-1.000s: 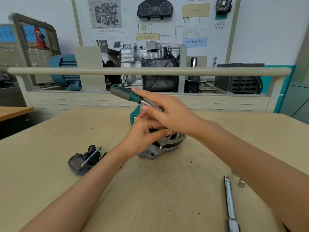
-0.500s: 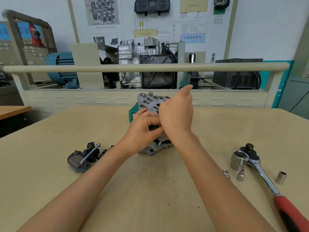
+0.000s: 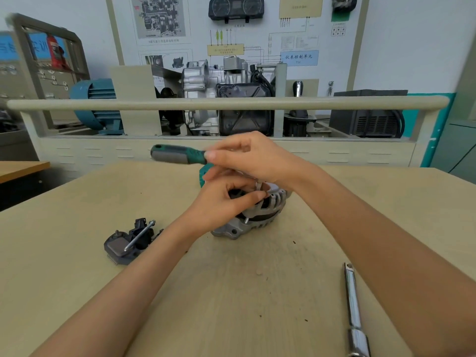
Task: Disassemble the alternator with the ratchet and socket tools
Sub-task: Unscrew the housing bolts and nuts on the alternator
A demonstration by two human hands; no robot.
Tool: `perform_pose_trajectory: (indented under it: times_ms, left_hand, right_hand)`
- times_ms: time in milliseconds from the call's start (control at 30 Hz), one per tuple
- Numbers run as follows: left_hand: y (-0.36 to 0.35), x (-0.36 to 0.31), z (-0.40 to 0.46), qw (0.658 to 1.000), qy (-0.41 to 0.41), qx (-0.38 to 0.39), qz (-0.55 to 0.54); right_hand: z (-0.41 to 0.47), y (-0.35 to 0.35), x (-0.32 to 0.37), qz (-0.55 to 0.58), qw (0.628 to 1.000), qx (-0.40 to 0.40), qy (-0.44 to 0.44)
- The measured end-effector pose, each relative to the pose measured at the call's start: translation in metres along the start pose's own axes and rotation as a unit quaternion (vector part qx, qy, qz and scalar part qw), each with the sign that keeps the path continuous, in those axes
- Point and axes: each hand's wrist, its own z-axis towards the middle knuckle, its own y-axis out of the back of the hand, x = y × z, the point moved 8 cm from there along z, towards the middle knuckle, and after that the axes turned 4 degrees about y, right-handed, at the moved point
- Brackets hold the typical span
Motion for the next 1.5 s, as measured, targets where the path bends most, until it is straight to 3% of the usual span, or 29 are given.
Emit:
perform_pose_trajectory:
  times_ms: [133, 233, 333, 400, 433, 500, 600, 700, 867, 933, 1000, 1100, 1200, 1300, 1333, 1400, 1467, 1500]
  left_hand:
    - [-0.001, 0.003, 0.0, 1.0, 0.013, 0.017, -0.02]
    - [0.0, -0.004, -0.003, 0.999, -0.019, 0.019, -0.042]
    - [0.005, -0.009, -0.008, 0.999, -0.036, 0.005, -0.024]
    - [0.007, -0.011, -0.011, 0.999, -0.033, -0.02, 0.001]
    - [0.007, -0.013, -0.012, 0.999, -0.035, -0.033, 0.01]
    - [0.007, -0.012, -0.01, 0.998, -0.036, -0.053, 0.027]
    - [0.004, -0.006, -0.006, 0.996, -0.039, -0.058, 0.058]
    - [0.005, 0.001, -0.003, 0.995, -0.027, -0.073, 0.057]
    - [0.001, -0.003, -0.003, 0.993, -0.052, -0.061, 0.091]
    - [0.002, -0.002, -0.003, 0.994, -0.049, -0.049, 0.089]
    - [0.004, -0.001, -0.003, 0.996, -0.042, -0.043, 0.063]
    - [0.008, 0.003, -0.003, 0.997, -0.006, -0.071, 0.026]
    - [0.007, 0.002, 0.0, 0.998, -0.009, -0.055, 0.027]
    - [0.004, -0.003, 0.0, 0.998, -0.04, -0.036, 0.023]
    - [0.003, -0.004, 0.0, 0.998, -0.047, -0.035, 0.024]
    - [0.004, -0.002, 0.0, 0.997, -0.053, -0.047, 0.032]
    - [0.005, 0.001, -0.001, 0.996, -0.047, -0.063, 0.039]
    - [0.005, 0.002, -0.002, 0.996, -0.042, -0.07, 0.042]
  right_hand:
    - [0.0, 0.0, -0.004, 0.002, 1.0, 0.005, -0.003]
    - [-0.001, 0.001, -0.009, 0.023, 0.998, -0.065, -0.01]
    - [-0.003, -0.001, -0.007, -0.099, 0.979, -0.179, -0.025]
    - [-0.014, 0.006, 0.002, -0.211, 0.924, -0.319, -0.021]
    - [-0.023, 0.011, 0.003, -0.205, 0.898, -0.389, -0.024]
    - [-0.035, 0.022, -0.007, -0.087, 0.871, -0.481, -0.056]
    - [-0.039, 0.026, -0.03, 0.116, 0.835, -0.521, -0.132]
    - [-0.033, 0.027, -0.043, 0.21, 0.833, -0.484, -0.167]
    - [-0.016, 0.028, -0.045, 0.228, 0.89, -0.357, -0.172]
    - [-0.007, 0.024, -0.038, 0.197, 0.934, -0.269, -0.129]
    - [0.001, 0.01, -0.033, 0.201, 0.966, -0.115, -0.114]
    - [-0.001, -0.011, -0.025, 0.231, 0.958, 0.089, -0.141]
    - [-0.003, -0.015, -0.024, 0.289, 0.937, 0.117, -0.157]
    - [-0.004, -0.007, -0.025, 0.284, 0.95, 0.047, -0.119]
    - [-0.005, -0.002, -0.026, 0.288, 0.952, -0.01, -0.102]
    - [-0.012, 0.013, -0.033, 0.262, 0.938, -0.214, -0.071]
    - [-0.033, 0.026, -0.043, 0.21, 0.867, -0.446, -0.068]
    - [-0.041, 0.026, -0.045, 0.222, 0.827, -0.511, -0.075]
